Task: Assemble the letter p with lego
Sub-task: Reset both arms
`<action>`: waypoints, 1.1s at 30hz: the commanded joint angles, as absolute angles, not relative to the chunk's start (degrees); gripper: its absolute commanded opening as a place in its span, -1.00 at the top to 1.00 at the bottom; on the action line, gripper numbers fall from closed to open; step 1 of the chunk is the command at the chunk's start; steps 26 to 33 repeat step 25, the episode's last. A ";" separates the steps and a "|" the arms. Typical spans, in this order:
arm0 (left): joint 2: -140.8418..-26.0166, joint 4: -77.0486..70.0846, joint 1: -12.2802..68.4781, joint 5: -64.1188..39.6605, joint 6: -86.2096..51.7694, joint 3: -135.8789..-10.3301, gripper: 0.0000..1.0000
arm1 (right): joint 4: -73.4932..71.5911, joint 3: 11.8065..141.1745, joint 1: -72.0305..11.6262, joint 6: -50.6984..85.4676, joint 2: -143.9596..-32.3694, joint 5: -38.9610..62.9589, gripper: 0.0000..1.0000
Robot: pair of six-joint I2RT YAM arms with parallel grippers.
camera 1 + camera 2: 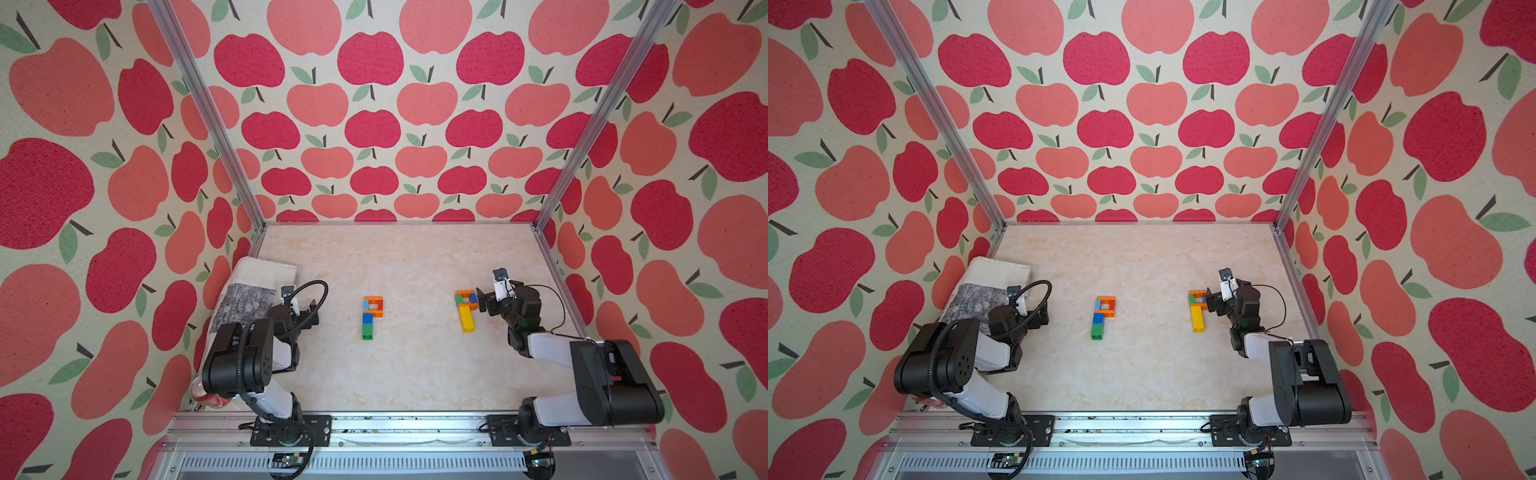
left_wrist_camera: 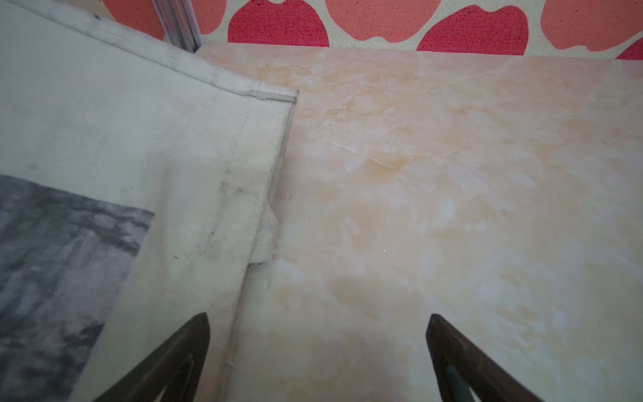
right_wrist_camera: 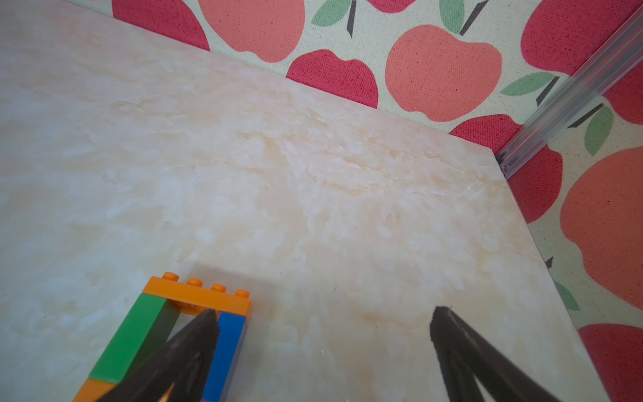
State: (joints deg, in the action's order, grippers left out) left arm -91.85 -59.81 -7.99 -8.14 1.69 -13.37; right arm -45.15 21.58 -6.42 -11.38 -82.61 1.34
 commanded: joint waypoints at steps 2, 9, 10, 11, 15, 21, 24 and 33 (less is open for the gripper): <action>-92.02 -55.88 -8.61 -11.17 -0.70 -21.30 -0.99 | -51.97 20.95 -2.90 -5.58 -87.67 5.28 -0.98; -91.97 -53.61 -7.76 -8.25 -0.56 -22.19 -0.99 | -58.82 19.85 -2.97 -2.51 -91.06 -4.73 -0.98; -92.06 -54.06 -7.70 -8.26 -0.57 -22.11 -0.99 | -59.88 19.29 -3.29 -2.70 -90.98 -5.02 -0.98; -91.69 -52.93 -7.69 -8.26 -0.59 -22.36 -0.99 | -60.27 19.07 -3.42 -2.98 -90.97 -4.66 -0.98; -91.83 -53.35 -7.73 -8.17 -0.54 -22.28 -0.99 | -56.68 20.95 -3.47 -3.84 -90.87 -2.91 -0.99; -91.93 -53.48 -7.73 -8.17 -0.52 -22.24 -0.99 | -55.98 21.19 -2.55 -3.16 -90.84 -0.85 -0.98; -91.89 -53.52 -7.73 -8.21 -0.50 -22.24 -0.99 | -56.95 20.76 -3.65 -3.60 -90.81 -4.34 -0.98; -91.93 -53.48 -7.75 -8.25 -0.47 -22.24 -0.99 | -58.49 20.04 -4.11 -3.56 -90.93 -6.21 -0.98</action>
